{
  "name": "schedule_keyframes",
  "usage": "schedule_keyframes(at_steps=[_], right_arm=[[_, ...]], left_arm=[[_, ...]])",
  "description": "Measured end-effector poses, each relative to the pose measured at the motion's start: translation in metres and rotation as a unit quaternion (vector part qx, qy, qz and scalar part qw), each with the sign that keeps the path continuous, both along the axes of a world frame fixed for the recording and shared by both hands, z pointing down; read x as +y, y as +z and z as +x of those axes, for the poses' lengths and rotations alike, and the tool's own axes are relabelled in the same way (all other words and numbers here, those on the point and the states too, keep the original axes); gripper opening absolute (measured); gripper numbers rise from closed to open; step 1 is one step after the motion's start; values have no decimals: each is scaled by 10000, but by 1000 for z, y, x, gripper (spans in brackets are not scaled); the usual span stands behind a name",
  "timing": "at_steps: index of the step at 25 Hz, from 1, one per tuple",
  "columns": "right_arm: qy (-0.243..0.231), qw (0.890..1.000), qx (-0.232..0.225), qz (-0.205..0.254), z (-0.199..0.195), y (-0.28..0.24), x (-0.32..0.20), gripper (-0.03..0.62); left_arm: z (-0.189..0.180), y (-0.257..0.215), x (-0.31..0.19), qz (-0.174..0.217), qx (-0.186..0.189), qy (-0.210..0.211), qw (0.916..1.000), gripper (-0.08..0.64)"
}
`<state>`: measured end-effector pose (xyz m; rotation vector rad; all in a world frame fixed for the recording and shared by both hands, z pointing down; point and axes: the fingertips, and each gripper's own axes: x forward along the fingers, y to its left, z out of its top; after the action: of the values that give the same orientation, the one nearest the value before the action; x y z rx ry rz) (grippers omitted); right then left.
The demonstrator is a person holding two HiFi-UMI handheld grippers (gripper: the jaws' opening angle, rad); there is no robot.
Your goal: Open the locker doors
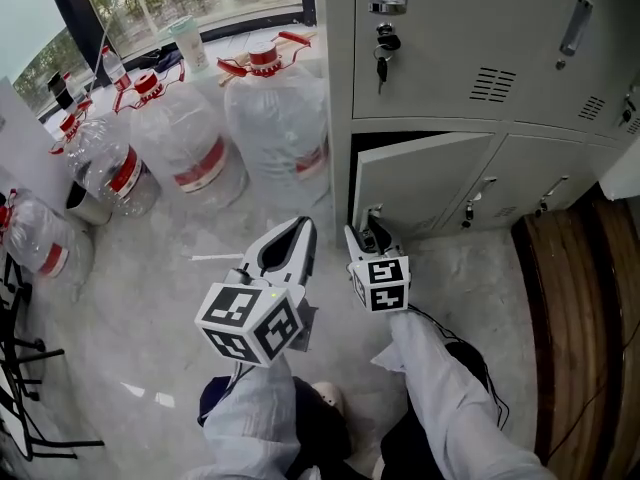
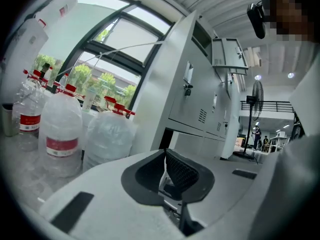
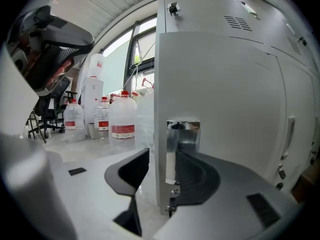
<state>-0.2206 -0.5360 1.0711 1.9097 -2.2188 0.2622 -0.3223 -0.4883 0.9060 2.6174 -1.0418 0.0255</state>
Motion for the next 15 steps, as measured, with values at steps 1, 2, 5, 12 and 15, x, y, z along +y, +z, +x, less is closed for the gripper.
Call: schedule_keyframes(at_steps=[1,2,5,12,15], right_arm=[[-23,10000,-12,-14,0,1,5,158],[-50,10000,-21,-27,0,1,10,158],[-114,9999,-32,-60,1,1,24,158],[-113,9999,-77,-58,10,2,59,156],[-61,9999,-145,-21,16,1,71,149]], left_arm=[[1,-3,3,43,-2,-3,10000,15],[1,-6,5,89,-12,3,10000,15],[5,-11,16,209,-83,30,9997,15],[3,-20,40,474,-220,-34,9986,15],[5,-28,51,371,86,-14,9993,15]])
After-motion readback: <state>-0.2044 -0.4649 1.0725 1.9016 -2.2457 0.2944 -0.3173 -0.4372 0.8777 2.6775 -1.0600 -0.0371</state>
